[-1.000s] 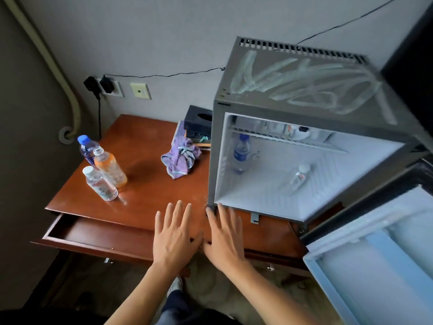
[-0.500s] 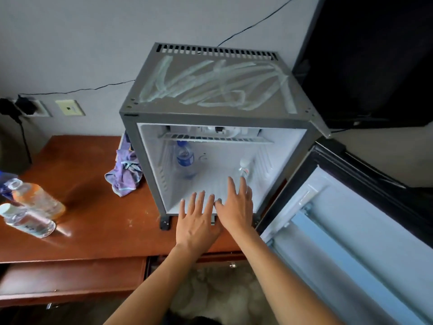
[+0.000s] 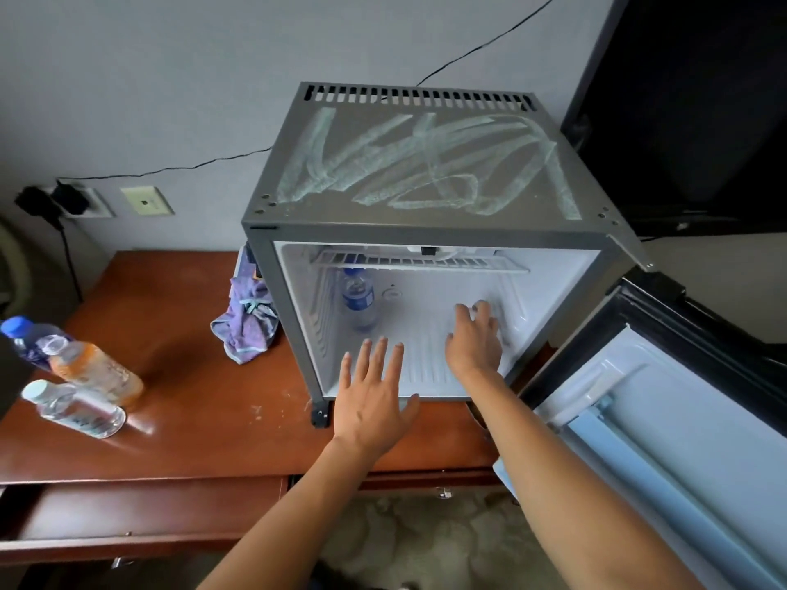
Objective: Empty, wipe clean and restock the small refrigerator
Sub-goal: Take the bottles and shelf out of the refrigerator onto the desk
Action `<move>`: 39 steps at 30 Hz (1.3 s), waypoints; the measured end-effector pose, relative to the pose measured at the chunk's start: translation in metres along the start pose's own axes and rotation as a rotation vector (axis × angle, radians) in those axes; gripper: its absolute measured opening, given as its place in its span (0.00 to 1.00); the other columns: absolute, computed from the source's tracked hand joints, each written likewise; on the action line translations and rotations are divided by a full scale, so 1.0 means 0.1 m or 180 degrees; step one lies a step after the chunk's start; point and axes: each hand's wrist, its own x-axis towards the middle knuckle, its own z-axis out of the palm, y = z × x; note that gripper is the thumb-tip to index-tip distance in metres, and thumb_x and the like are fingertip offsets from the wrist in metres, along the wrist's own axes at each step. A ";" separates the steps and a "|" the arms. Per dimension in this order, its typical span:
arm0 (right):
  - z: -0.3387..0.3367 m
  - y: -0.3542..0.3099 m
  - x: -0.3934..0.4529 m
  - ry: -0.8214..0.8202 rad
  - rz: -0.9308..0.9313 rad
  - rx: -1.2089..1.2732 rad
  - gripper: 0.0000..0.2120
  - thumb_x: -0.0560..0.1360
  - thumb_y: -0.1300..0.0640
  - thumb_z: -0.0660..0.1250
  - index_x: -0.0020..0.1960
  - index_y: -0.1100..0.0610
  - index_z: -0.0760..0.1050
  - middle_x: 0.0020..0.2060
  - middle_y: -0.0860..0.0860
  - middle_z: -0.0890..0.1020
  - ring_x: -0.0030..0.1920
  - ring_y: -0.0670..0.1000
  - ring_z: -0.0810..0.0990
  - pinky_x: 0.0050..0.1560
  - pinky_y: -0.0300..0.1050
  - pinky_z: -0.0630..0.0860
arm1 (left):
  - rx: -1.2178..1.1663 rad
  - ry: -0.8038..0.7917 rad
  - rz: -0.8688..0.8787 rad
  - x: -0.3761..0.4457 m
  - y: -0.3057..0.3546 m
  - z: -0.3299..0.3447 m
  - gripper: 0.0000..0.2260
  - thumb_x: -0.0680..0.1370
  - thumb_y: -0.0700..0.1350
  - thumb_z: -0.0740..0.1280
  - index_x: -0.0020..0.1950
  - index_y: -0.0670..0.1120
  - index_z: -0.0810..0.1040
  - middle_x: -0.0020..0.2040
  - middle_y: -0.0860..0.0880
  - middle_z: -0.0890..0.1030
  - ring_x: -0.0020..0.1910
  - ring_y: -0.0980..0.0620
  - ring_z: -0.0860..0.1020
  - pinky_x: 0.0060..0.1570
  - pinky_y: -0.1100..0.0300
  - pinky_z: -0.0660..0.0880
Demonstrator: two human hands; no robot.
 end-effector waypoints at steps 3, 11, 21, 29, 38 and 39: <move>0.04 0.03 -0.10 0.0005 -0.0067 -0.0139 0.15 0.78 0.64 0.67 0.64 0.58 0.73 0.61 0.55 0.70 0.59 0.57 0.73 0.39 0.46 0.69 | -0.0109 0.0100 -0.0078 -0.07 -0.09 -0.04 0.36 0.81 0.64 0.55 0.84 0.52 0.46 0.84 0.47 0.46 0.83 0.45 0.40 0.80 0.42 0.42; -0.23 -0.33 -0.77 -0.0453 -0.1072 0.0539 0.12 0.78 0.54 0.69 0.60 0.55 0.75 0.56 0.50 0.73 0.49 0.55 0.80 0.43 0.39 0.69 | -0.0407 0.0959 -0.0338 -0.53 -0.55 -0.14 0.32 0.77 0.62 0.57 0.77 0.48 0.70 0.79 0.45 0.68 0.80 0.44 0.62 0.77 0.40 0.60; -0.01 -1.60 -1.34 -0.0980 -0.2637 0.1055 0.11 0.78 0.51 0.71 0.59 0.48 0.77 0.53 0.43 0.73 0.48 0.47 0.78 0.44 0.35 0.73 | -0.0136 0.0996 -0.1526 -1.07 -1.64 -0.29 0.36 0.77 0.71 0.58 0.82 0.55 0.61 0.83 0.47 0.58 0.83 0.44 0.52 0.79 0.38 0.49; 0.51 -2.97 -1.22 -0.0869 -0.2888 0.1229 0.15 0.75 0.55 0.72 0.62 0.52 0.78 0.59 0.52 0.77 0.56 0.58 0.80 0.52 0.56 0.79 | -0.0119 0.0985 -0.2251 -1.27 -2.50 -0.43 0.40 0.75 0.73 0.56 0.83 0.55 0.56 0.84 0.46 0.52 0.83 0.45 0.44 0.79 0.35 0.43; 0.92 -4.43 -0.80 -0.0797 -0.2852 0.0694 0.15 0.77 0.58 0.68 0.63 0.53 0.77 0.59 0.53 0.78 0.56 0.59 0.79 0.49 0.50 0.75 | -0.0208 0.0996 -0.2652 -1.21 -3.34 -0.48 0.40 0.75 0.72 0.55 0.83 0.54 0.56 0.84 0.45 0.51 0.83 0.44 0.44 0.78 0.35 0.44; 0.98 -4.56 -0.75 -0.0824 -0.2891 0.0688 0.15 0.77 0.59 0.68 0.63 0.53 0.78 0.59 0.54 0.78 0.56 0.60 0.79 0.49 0.50 0.74 | -0.0212 0.0993 -0.2682 -1.19 -3.42 -0.49 0.40 0.75 0.72 0.54 0.83 0.54 0.56 0.84 0.45 0.51 0.83 0.43 0.44 0.78 0.36 0.44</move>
